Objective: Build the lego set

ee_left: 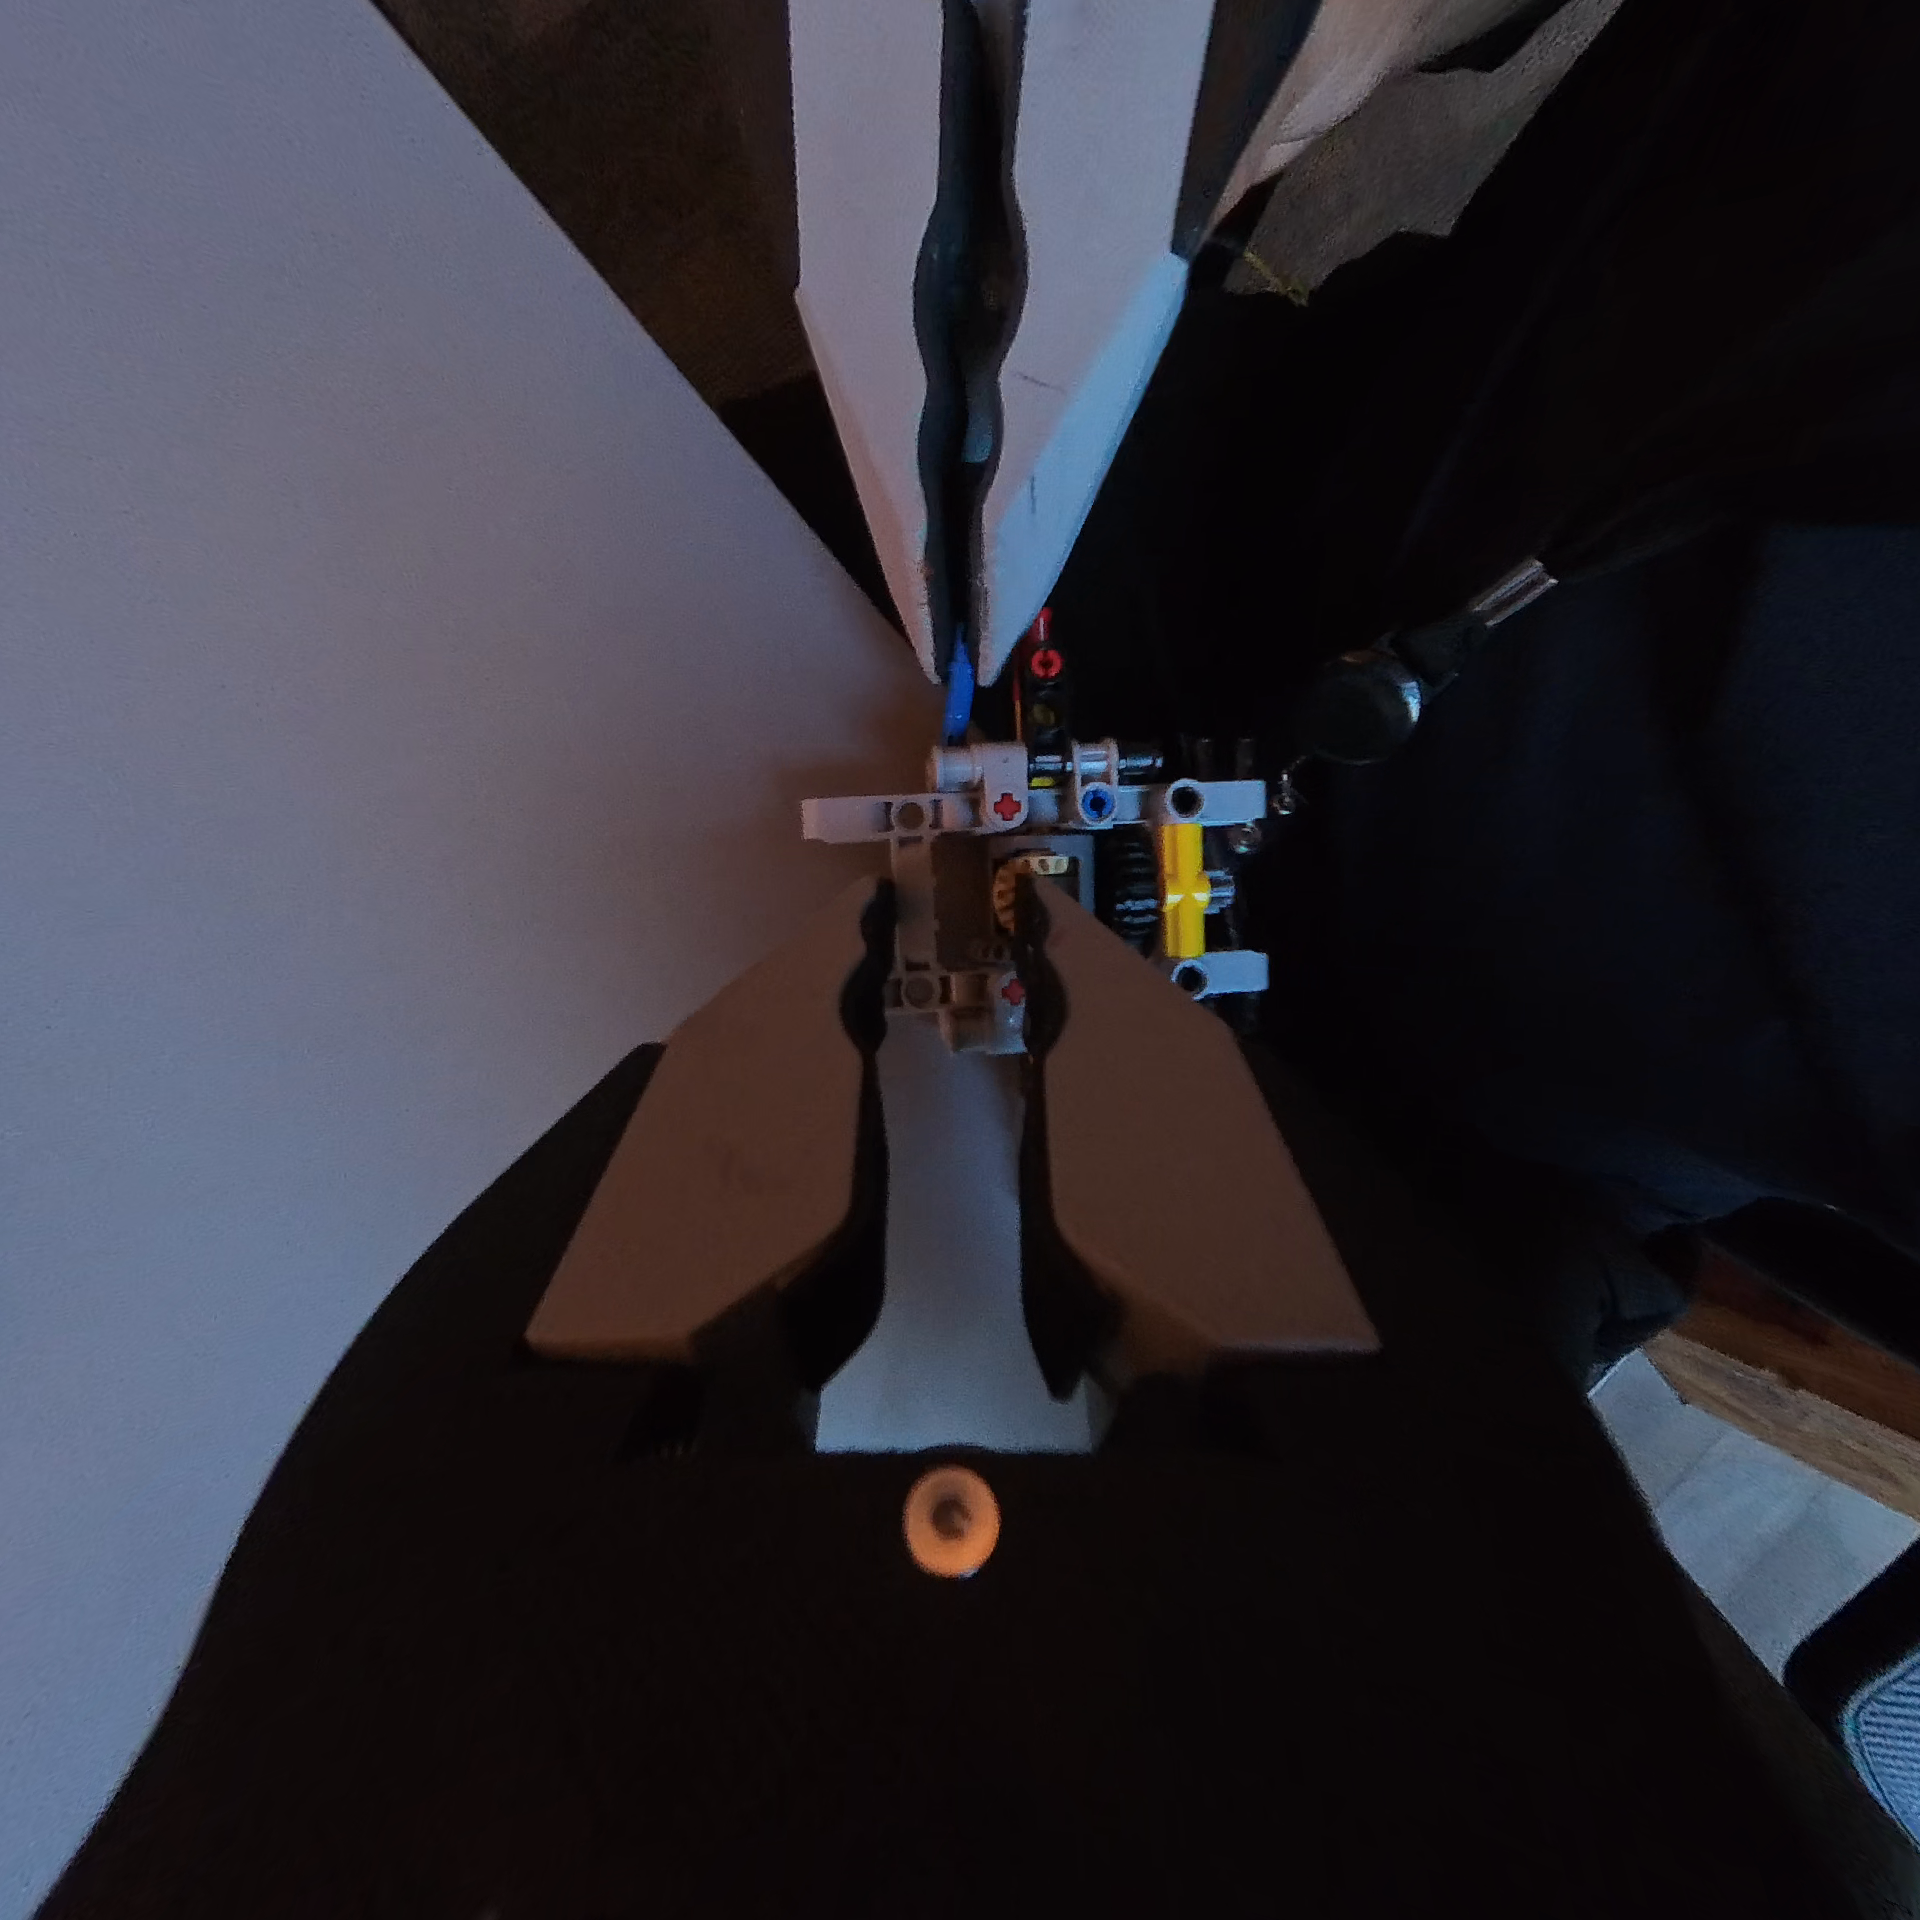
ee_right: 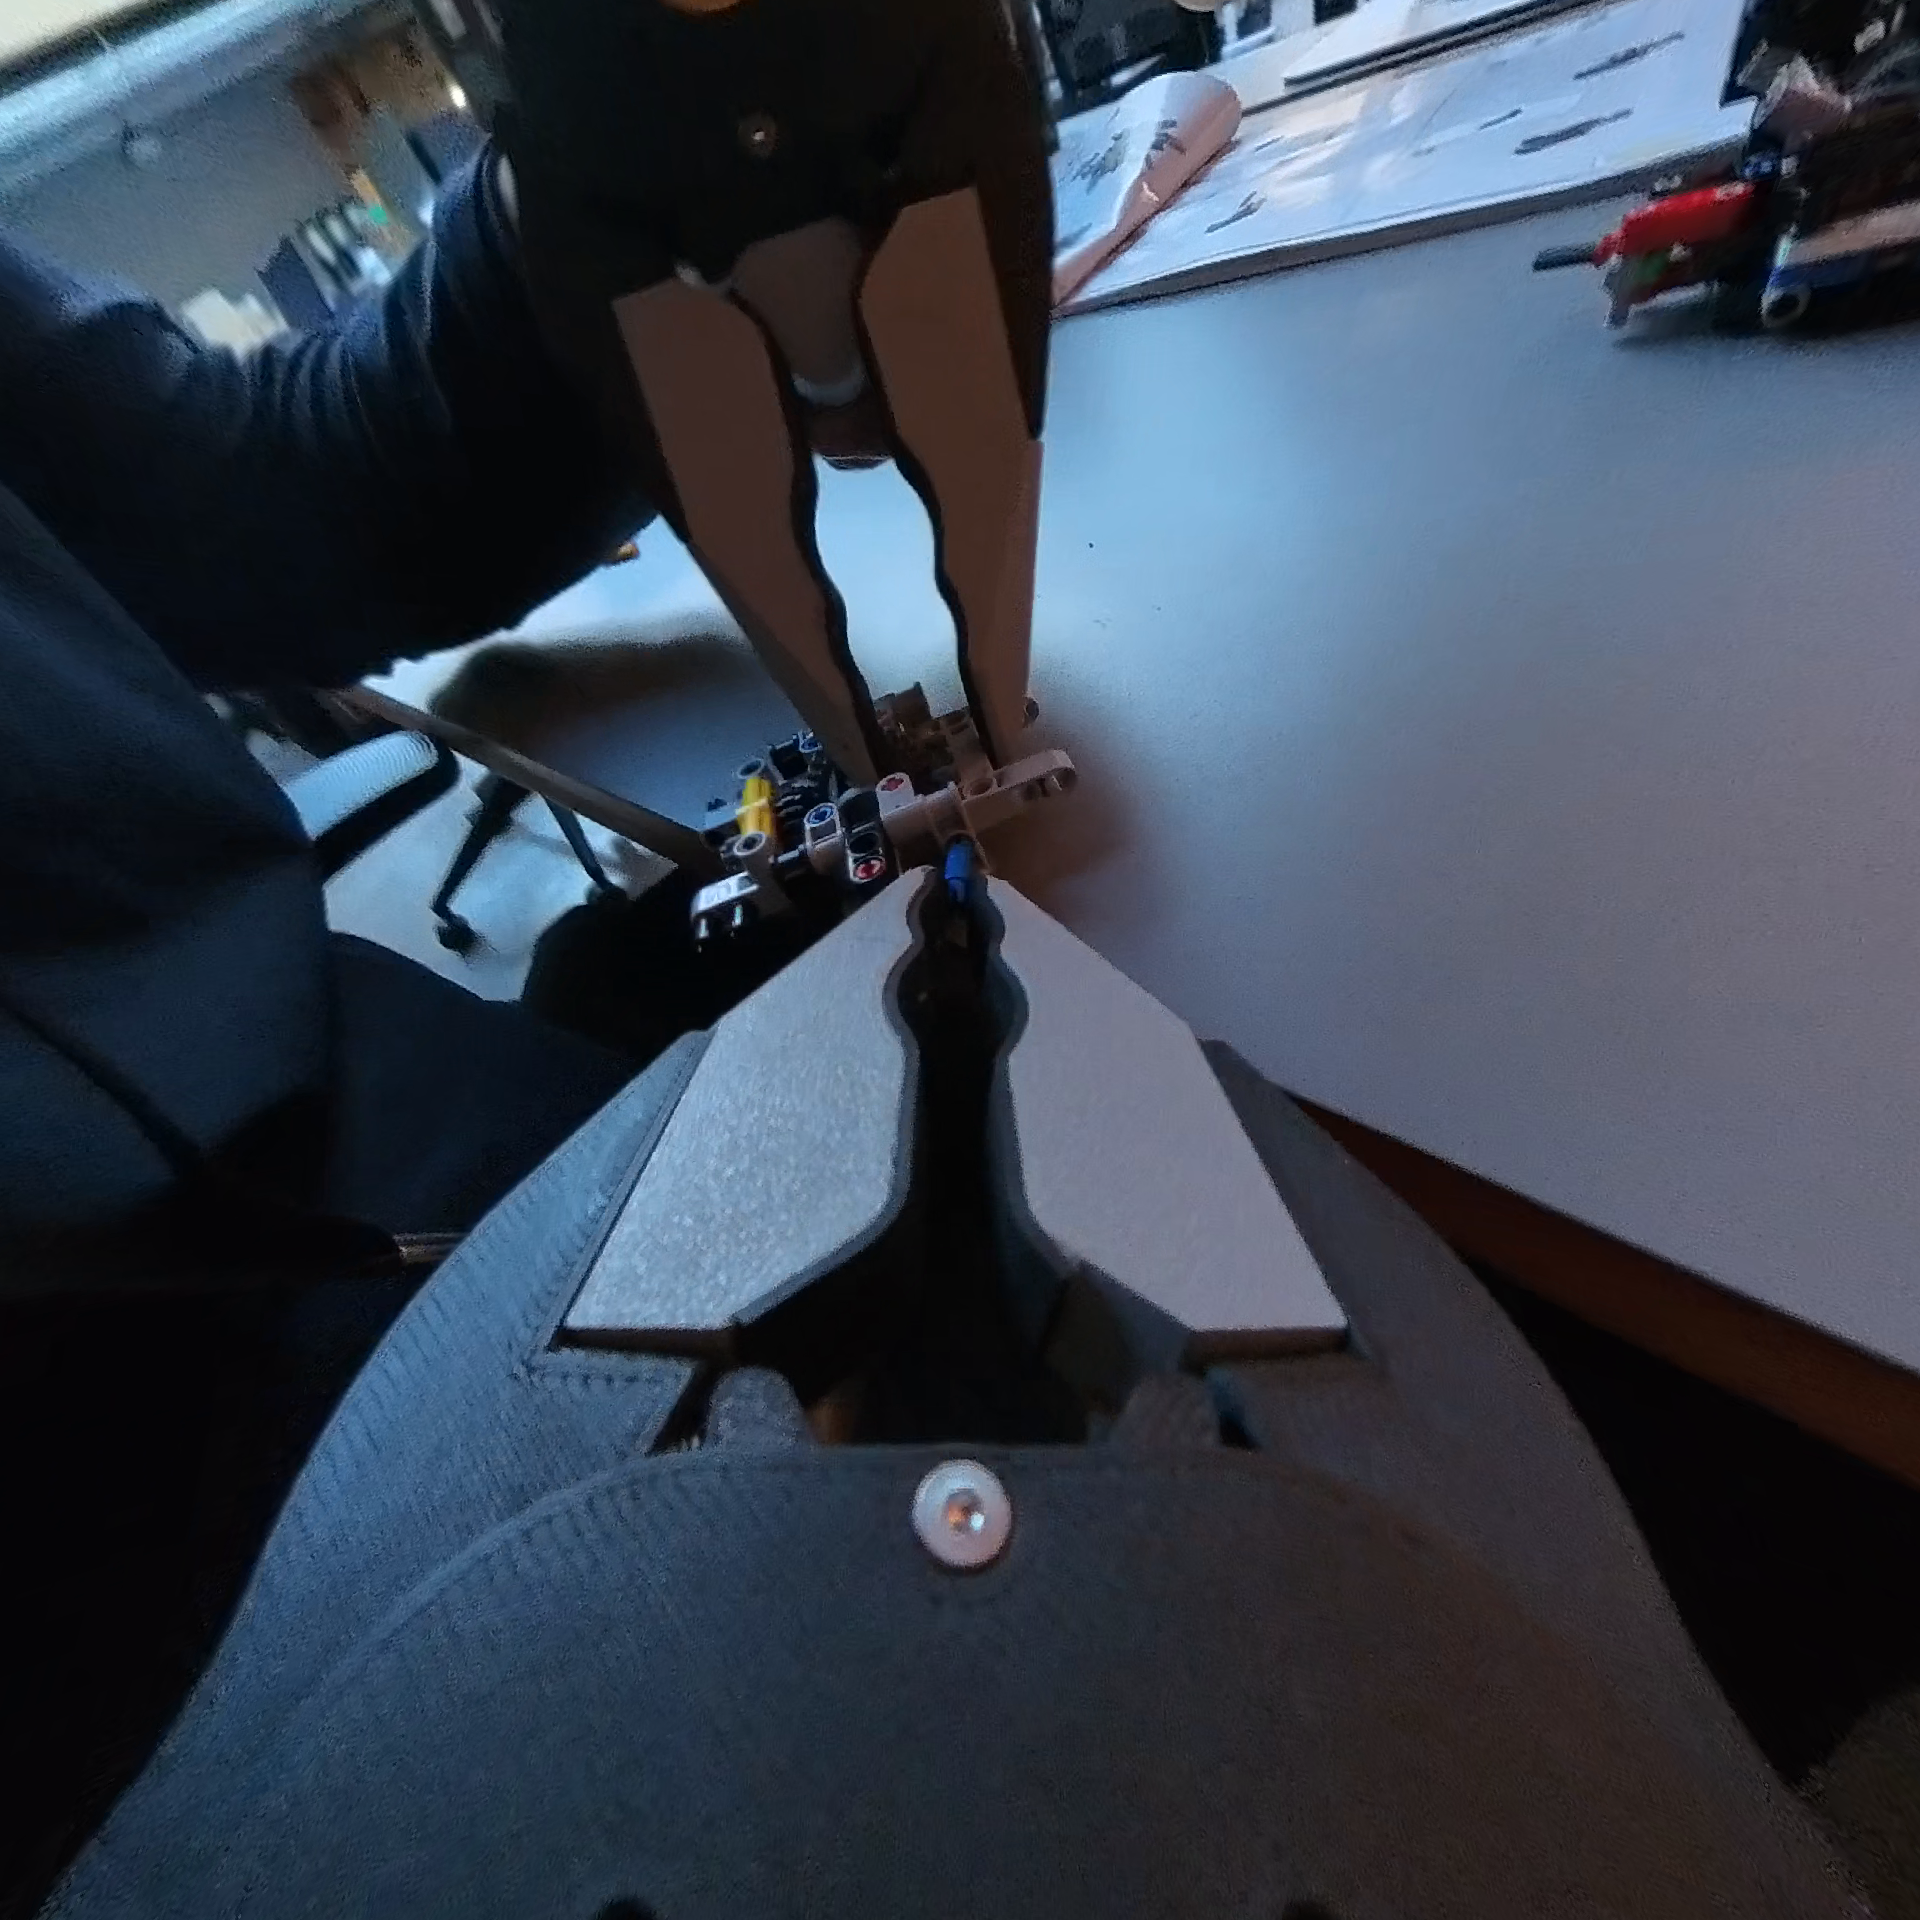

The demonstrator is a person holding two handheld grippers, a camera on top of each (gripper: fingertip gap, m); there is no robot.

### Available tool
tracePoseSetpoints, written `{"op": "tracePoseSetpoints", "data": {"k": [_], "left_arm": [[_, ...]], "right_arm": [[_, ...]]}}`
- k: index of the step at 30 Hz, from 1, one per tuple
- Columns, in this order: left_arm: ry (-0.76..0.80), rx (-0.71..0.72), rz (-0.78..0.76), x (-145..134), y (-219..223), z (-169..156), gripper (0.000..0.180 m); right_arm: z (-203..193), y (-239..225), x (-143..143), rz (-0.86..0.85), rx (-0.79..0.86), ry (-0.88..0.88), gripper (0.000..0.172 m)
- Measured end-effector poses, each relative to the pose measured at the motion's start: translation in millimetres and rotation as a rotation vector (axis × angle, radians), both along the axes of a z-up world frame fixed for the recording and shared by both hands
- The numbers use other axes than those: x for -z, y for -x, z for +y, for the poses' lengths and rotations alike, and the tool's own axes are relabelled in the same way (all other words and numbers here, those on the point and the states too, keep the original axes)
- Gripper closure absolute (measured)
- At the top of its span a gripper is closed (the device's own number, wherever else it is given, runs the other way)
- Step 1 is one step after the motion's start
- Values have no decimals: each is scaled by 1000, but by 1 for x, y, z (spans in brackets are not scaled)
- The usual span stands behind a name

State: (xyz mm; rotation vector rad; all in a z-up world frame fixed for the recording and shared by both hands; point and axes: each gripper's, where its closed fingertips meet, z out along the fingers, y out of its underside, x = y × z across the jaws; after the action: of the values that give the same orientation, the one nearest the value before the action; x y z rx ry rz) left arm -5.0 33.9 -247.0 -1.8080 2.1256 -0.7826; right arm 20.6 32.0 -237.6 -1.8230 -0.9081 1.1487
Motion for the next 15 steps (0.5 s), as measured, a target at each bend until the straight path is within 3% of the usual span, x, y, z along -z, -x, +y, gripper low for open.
{"op": "tracePoseSetpoints", "data": {"k": [1, 6, 13, 15], "left_arm": [[11, 0, -4, 0, 0, 0, 161], [34, 4, -18, 0, 0, 1, 161], [-15, 29, -17, 0, 2, -1, 161], [9, 0, -8, 0, 2, 1, 161]], "right_arm": [[0, 0, 0, -18, -7, -32, 171], [2, 1, 2, -56, -59, -88, 170], [-1, 9, 2, 164, -97, 330, 171], [3, 9, 2, 151, -84, 336, 170]]}}
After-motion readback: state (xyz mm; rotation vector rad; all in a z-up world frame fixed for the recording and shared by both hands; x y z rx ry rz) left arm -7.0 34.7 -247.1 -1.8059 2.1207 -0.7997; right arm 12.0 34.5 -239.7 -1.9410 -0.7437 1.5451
